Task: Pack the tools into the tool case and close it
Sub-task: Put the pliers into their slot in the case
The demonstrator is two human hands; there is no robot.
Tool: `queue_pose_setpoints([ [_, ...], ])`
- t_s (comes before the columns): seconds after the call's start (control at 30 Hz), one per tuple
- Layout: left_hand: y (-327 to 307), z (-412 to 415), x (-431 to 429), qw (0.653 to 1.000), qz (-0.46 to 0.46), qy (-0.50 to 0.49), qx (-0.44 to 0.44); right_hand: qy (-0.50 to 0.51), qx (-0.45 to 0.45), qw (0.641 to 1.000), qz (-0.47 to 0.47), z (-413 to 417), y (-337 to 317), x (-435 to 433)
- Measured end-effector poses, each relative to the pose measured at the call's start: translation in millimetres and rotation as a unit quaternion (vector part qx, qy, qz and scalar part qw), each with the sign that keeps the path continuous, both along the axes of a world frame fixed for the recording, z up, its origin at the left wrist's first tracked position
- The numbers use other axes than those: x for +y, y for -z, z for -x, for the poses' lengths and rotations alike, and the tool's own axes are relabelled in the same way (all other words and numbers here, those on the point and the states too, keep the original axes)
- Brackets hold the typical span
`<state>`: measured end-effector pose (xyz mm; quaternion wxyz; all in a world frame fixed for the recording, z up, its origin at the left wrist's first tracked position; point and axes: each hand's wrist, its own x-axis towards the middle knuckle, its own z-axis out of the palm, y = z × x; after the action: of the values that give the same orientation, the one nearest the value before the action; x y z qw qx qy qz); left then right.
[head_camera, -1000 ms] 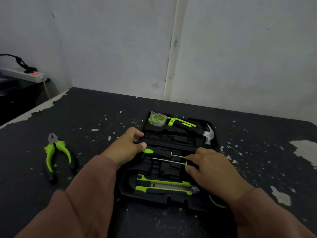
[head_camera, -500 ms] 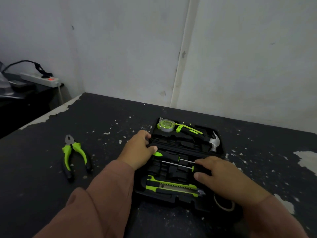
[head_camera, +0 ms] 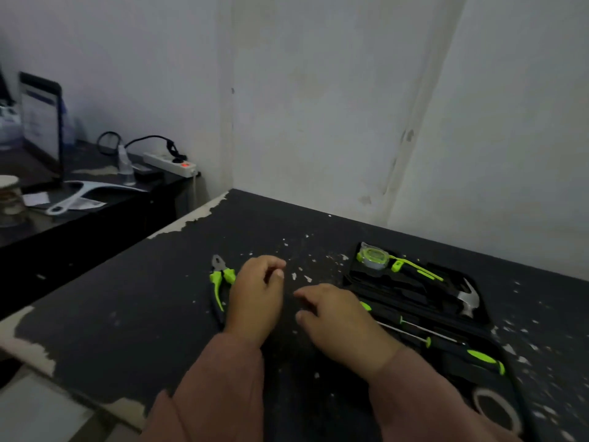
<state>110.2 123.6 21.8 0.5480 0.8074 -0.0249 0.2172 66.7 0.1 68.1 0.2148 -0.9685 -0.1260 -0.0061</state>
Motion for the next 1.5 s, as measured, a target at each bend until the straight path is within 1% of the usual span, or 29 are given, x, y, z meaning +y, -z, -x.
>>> queue_pose_setpoints([
  [0.07, 6, 3, 19, 0.997, 0.03, -0.068, 0.023, -0.006, 0.034, 0.999, -0.015, -13, 13, 21],
  [0.1, 10, 3, 27, 0.992, 0.048, -0.102, 0.051, -0.003, 0.052, 0.998, -0.023, -20, 20, 30],
  [0.17, 17, 0, 41, 0.974, 0.12, -0.15, 0.123, 0.018, 0.081, 0.996, -0.04, -34, 33, 49],
  [0.2, 22, -4, 46, 0.963, 0.165, -0.156, 0.148, 0.033, 0.09, 0.994, -0.05, -40, 39, 58],
  [0.23, 27, -8, 50, 0.954, 0.198, -0.155, 0.164, 0.05, 0.095, 0.992, -0.062, -45, 43, 65],
  [0.3, 32, -13, 50, 0.947, 0.228, -0.132, 0.186, 0.081, 0.093, 0.989, -0.076, -53, 49, 74],
  [0.4, 27, -10, 45, 0.948, 0.226, -0.106, 0.2, 0.093, 0.084, 0.991, -0.057, -58, 56, 83],
  [0.47, 25, -8, 42, 0.945, 0.234, -0.105, 0.202, 0.09, 0.081, 0.992, -0.023, -60, 58, 86],
  [0.53, 29, -10, 43, 0.946, 0.234, -0.104, 0.198, 0.101, 0.076, 0.992, -0.02, -63, 57, 87],
  [0.6, 30, -12, 43, 0.945, 0.245, -0.101, 0.19, 0.126, 0.089, 0.986, -0.058, -66, 53, 85],
  [0.67, 30, -11, 41, 0.939, 0.28, -0.082, 0.18, 0.141, 0.11, 0.977, -0.119, -67, 49, 81],
  [0.7, 29, -11, 40, 0.931, 0.312, -0.068, 0.176, 0.149, 0.12, 0.968, -0.163, -66, 48, 78],
  [0.77, 25, -7, 35, 0.916, 0.362, -0.038, 0.169, 0.168, 0.142, 0.938, -0.268, -62, 44, 70],
  [0.8, 23, -5, 33, 0.908, 0.385, -0.024, 0.166, 0.178, 0.159, 0.915, -0.326, -60, 42, 67],
  [0.87, 21, -4, 30, 0.887, 0.432, 0.0, 0.163, 0.185, 0.188, 0.851, -0.454, -52, 33, 59],
  [0.9, 18, -3, 27, 0.876, 0.452, 0.019, 0.164, 0.184, 0.188, 0.828, -0.496, -48, 27, 53],
  [0.93, 16, -4, 25, 0.865, 0.472, 0.044, 0.167, 0.182, 0.18, 0.817, -0.516, -46, 23, 47],
  [0.97, 11, -4, 22, 0.857, 0.481, 0.077, 0.171, 0.177, 0.173, 0.815, -0.524, -44, 19, 41],
  [1.0, 8, -6, 18, 0.854, 0.476, 0.109, 0.178, 0.169, 0.168, 0.813, -0.531, -40, 15, 34],
  [1.07, -1, -10, 9, 0.865, 0.439, 0.157, 0.187, 0.152, 0.158, 0.816, -0.535, -34, 8, 18],
  [1.13, -11, -17, -2, 0.873, 0.415, 0.171, 0.189, 0.143, 0.143, 0.822, -0.533, -27, 2, -2],
  [1.23, -25, -29, -20, 0.876, 0.398, 0.191, 0.195, 0.138, 0.123, 0.832, -0.523, -21, -5, -37],
  [1.37, -30, -47, -53, 0.883, 0.34, 0.246, 0.21, 0.165, 0.111, 0.839, -0.507, -22, -12, -93],
  [1.5, -27, -60, -87, 0.896, 0.278, 0.264, 0.224, 0.232, 0.079, 0.834, -0.495, -30, -13, -144],
])
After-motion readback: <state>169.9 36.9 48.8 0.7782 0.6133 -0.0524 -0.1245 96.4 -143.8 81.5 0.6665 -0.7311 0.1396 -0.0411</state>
